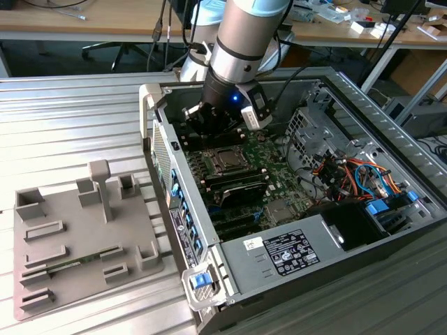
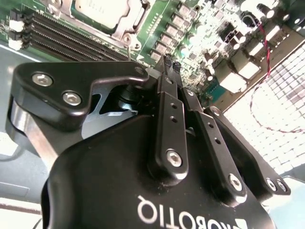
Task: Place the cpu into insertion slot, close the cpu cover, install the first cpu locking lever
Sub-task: 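Install the first cpu locking lever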
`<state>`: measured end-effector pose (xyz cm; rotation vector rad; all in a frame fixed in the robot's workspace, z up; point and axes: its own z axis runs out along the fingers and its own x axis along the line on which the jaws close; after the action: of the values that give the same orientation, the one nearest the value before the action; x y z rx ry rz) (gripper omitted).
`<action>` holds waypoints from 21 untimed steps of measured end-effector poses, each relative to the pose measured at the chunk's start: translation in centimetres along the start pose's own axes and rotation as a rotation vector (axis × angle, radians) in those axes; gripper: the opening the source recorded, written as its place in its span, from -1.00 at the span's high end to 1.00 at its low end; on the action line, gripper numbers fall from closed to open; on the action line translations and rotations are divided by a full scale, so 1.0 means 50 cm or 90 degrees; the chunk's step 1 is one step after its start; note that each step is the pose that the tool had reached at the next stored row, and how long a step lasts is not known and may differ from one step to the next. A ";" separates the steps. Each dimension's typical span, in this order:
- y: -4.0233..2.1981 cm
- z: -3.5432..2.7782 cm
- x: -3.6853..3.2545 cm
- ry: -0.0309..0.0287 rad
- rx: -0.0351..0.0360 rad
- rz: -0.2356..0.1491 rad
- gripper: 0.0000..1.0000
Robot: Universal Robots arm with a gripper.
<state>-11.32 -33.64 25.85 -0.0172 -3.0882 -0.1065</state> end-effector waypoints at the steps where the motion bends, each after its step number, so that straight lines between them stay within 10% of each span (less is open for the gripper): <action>1: 0.005 0.001 0.001 -0.0001 -0.0001 0.000 0.79; 13: 0.043 0.006 0.005 0.0003 -0.0009 -0.005 0.79; 21: 0.046 0.007 -0.002 0.0011 -0.0003 -0.016 0.79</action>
<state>-11.22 -31.33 25.63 0.0209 -3.0873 -0.1083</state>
